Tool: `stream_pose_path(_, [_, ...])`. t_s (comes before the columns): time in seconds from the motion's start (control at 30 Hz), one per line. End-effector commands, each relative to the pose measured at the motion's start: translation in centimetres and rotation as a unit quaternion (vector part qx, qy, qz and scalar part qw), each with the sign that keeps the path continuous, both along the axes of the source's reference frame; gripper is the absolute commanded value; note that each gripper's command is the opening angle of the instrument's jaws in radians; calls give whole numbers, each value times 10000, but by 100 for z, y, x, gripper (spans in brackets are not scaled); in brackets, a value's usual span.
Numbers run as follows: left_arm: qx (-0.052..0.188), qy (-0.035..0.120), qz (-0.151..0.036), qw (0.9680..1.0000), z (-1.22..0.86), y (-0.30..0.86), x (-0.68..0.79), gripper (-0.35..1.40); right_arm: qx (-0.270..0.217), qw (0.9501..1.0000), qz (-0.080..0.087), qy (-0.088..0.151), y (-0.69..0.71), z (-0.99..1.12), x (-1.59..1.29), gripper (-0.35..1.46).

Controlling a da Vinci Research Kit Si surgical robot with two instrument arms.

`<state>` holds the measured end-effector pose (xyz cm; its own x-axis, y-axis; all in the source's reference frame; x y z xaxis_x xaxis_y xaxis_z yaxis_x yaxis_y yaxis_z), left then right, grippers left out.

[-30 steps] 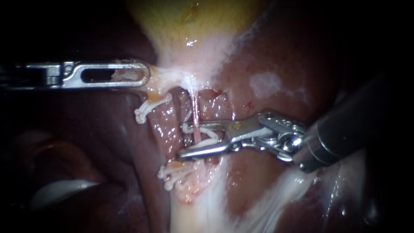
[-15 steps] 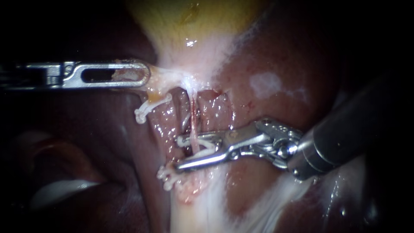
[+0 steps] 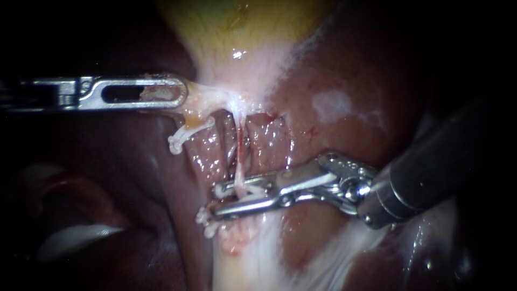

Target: Clipping first clip right tube

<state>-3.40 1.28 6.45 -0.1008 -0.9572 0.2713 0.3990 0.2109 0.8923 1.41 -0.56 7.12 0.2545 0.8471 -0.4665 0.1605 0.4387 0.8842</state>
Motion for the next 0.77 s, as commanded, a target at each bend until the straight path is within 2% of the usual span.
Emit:
stream_pose_path(0.03, [1, 0, 0, 10000, 0, 0, 0, -35, 85, 10000, 2, -28, 1, 0, 0, -28])
stream_pose_path(0.07, [1, 0, 0, 10000, 0, 0, 0, -35, 141, 9999, 1, -44, 1, 0, -1, -35])
stream_pose_path(0.77, [2, 1, -1, 10000, 0, 0, 0, -35, 229, 9997, 2, -54, 1, 1, -5, -35])
